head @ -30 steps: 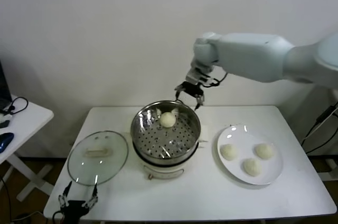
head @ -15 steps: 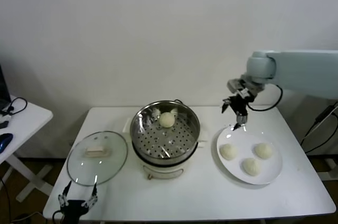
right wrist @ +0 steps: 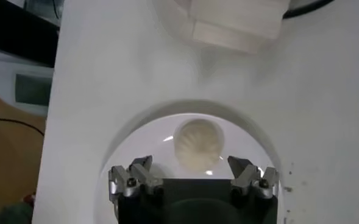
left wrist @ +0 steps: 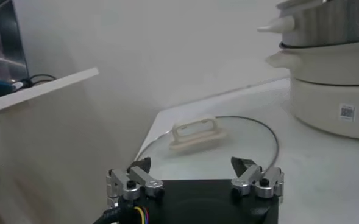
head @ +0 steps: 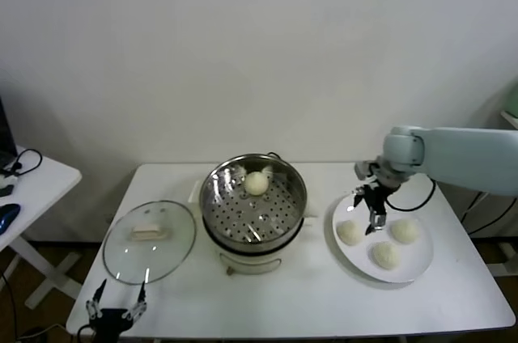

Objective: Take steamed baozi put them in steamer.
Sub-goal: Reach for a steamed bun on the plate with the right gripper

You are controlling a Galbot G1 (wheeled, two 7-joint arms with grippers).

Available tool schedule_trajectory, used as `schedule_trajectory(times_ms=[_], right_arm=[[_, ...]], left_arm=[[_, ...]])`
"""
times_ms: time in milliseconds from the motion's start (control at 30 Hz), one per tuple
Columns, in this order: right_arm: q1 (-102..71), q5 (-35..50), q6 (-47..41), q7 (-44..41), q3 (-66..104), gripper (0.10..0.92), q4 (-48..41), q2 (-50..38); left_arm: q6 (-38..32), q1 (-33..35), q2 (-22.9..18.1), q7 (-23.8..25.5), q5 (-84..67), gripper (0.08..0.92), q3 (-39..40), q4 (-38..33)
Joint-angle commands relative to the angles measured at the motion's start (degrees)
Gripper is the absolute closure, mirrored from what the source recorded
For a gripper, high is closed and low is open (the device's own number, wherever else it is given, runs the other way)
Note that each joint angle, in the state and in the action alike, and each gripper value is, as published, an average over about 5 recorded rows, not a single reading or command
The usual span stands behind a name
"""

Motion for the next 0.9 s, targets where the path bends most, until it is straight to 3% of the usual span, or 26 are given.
schedule_trajectory(times_ms=[33,900], right_arm=[[-9.90,-2.67,-2.90,3.17,4.91,0.203,-2.73,-0.74],[-14.76,-5.45,-2.75,6.01,11.44,0.218,-8.02,0.85]], left_arm=[[-0.07,0.03,-0.09,0.04,0.12,0.177,-0.09,0.18],[-0.44,-0.65,-0.12,0.00,0.98,0.177,-0.10,1.26]])
